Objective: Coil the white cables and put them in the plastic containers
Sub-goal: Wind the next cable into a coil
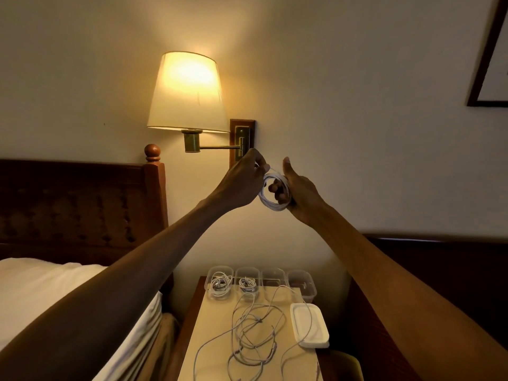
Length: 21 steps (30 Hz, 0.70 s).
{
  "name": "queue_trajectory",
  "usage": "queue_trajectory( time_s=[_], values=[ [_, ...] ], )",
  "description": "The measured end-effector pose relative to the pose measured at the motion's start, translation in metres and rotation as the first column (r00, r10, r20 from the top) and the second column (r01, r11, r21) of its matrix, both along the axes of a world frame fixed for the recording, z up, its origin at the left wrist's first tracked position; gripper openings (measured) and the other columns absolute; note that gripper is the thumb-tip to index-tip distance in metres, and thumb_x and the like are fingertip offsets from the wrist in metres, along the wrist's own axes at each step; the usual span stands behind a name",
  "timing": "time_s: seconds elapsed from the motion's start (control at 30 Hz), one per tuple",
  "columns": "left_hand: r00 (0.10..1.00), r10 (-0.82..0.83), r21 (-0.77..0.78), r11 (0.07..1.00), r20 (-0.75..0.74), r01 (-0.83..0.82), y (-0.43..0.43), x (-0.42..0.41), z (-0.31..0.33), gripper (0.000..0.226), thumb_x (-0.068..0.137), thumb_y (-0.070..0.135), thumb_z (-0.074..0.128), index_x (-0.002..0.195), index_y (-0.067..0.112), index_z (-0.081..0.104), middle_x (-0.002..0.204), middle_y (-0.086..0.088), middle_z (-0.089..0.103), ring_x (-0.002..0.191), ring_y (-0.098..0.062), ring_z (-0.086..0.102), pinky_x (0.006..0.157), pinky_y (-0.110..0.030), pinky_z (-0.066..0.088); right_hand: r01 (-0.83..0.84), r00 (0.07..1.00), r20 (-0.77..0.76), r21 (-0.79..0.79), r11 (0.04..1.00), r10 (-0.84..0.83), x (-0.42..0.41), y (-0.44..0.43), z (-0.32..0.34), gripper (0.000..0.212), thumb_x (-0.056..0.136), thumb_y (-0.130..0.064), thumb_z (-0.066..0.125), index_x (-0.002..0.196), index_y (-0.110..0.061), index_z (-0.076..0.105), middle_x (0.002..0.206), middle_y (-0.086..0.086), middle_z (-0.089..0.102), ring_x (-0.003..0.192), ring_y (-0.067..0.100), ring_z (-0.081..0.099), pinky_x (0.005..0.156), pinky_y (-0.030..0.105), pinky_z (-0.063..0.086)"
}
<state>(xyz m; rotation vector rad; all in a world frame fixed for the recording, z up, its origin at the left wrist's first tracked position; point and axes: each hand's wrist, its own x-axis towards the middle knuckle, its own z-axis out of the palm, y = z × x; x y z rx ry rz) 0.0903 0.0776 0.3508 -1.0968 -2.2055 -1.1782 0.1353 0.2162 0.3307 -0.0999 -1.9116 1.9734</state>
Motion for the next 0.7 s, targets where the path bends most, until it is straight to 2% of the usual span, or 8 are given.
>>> queue_trajectory(
  time_s=[0.13, 0.2, 0.27, 0.4, 0.47, 0.53, 0.63, 0.7],
  values=[
    [0.978, 0.12, -0.014, 0.992, -0.168, -0.124, 0.0, -0.007, -0.004, 0.017, 0.101, 0.015, 0.047, 0.112, 0.002, 0.049, 0.089, -0.003, 0.059, 0.075, -0.016, 0.059, 0.065, -0.025, 0.045, -0.031, 0.995, -0.088, 0.168, 0.985, 0.046, 0.003, -0.003, -0.003, 0.039, 0.102, -0.039, 0.036, 0.087, -0.012, 0.06, 0.083, 0.006, 0.06, 0.072, 0.016, 0.057, 0.068, 0.021, 0.051],
    [0.971, 0.058, -0.051, 0.996, -0.233, -0.071, -0.001, -0.014, -0.002, 0.013, 0.098, 0.009, 0.054, 0.108, 0.001, 0.051, 0.091, -0.009, 0.062, 0.069, -0.014, 0.062, 0.059, -0.019, 0.05, -0.002, 0.995, -0.097, 0.246, 0.969, 0.027, 0.003, -0.002, -0.005, 0.039, 0.103, -0.04, 0.033, 0.085, -0.014, 0.057, 0.08, 0.005, 0.055, 0.07, 0.014, 0.052, 0.067, 0.023, 0.048],
    [0.939, 0.015, -0.115, 0.992, -0.344, -0.058, -0.005, -0.026, 0.002, 0.012, 0.093, 0.009, 0.063, 0.102, 0.003, 0.058, 0.091, -0.011, 0.063, 0.075, -0.017, 0.062, 0.063, -0.024, 0.051, -0.018, 0.992, -0.115, 0.288, 0.957, 0.053, 0.002, 0.001, -0.008, 0.042, 0.103, -0.041, 0.033, 0.08, -0.015, 0.057, 0.073, 0.005, 0.05, 0.066, 0.014, 0.048, 0.064, 0.026, 0.044],
    [0.823, 0.049, -0.161, 0.972, -0.566, -0.169, -0.017, -0.032, 0.02, 0.007, 0.086, 0.011, 0.072, 0.093, 0.008, 0.073, 0.09, -0.006, 0.063, 0.079, -0.008, 0.048, 0.064, -0.013, 0.033, -0.016, 0.986, -0.15, 0.36, 0.933, 0.075, -0.001, 0.007, -0.009, 0.042, 0.103, -0.038, 0.036, 0.078, -0.014, 0.06, 0.067, 0.004, 0.049, 0.062, 0.015, 0.048, 0.059, 0.023, 0.042],
    [0.866, -0.001, -0.196, 0.974, -0.5, -0.112, -0.014, -0.028, 0.024, 0.007, 0.089, 0.008, 0.068, 0.094, 0.006, 0.074, 0.086, -0.002, 0.067, 0.067, 0.002, 0.05, 0.062, -0.006, 0.036, -0.016, 0.981, -0.177, 0.332, 0.943, 0.079, -0.002, 0.005, -0.007, 0.041, 0.103, -0.036, 0.036, 0.078, -0.014, 0.06, 0.068, 0.006, 0.049, 0.064, 0.017, 0.049, 0.062, 0.026, 0.043],
    [0.937, -0.01, -0.215, 0.974, -0.348, -0.07, -0.011, -0.028, 0.024, 0.009, 0.091, 0.01, 0.066, 0.097, 0.008, 0.073, 0.081, 0.004, 0.067, 0.064, 0.004, 0.058, 0.065, -0.012, 0.051, 0.034, 0.979, -0.202, 0.302, 0.953, 0.029, -0.002, 0.003, -0.004, 0.039, 0.104, -0.035, 0.037, 0.079, -0.018, 0.062, 0.071, 0.005, 0.053, 0.067, 0.017, 0.051, 0.067, 0.028, 0.044],
    [0.996, -0.092, -0.135, 0.987, 0.003, 0.092, -0.012, -0.027, 0.021, 0.015, 0.091, 0.006, 0.065, 0.104, 0.005, 0.072, 0.085, 0.001, 0.069, 0.077, -0.008, 0.07, 0.072, -0.021, 0.058, 0.078, 0.977, -0.213, 0.306, 0.949, -0.012, -0.003, 0.003, -0.001, 0.036, 0.104, -0.035, 0.036, 0.087, -0.018, 0.064, 0.08, 0.005, 0.062, 0.075, 0.017, 0.058, 0.071, 0.024, 0.048],
    [0.933, -0.177, 0.006, 0.983, 0.314, 0.185, -0.013, -0.022, 0.023, 0.018, 0.09, 0.003, 0.064, 0.107, 0.003, 0.071, 0.093, -0.006, 0.07, 0.085, -0.016, 0.07, 0.073, -0.022, 0.057, 0.106, 0.976, -0.216, 0.321, 0.941, -0.036, -0.004, 0.006, 0.001, 0.036, 0.104, -0.035, 0.036, 0.092, -0.016, 0.064, 0.088, 0.014, 0.063, 0.079, 0.021, 0.059, 0.071, 0.023, 0.049]
  ],
)
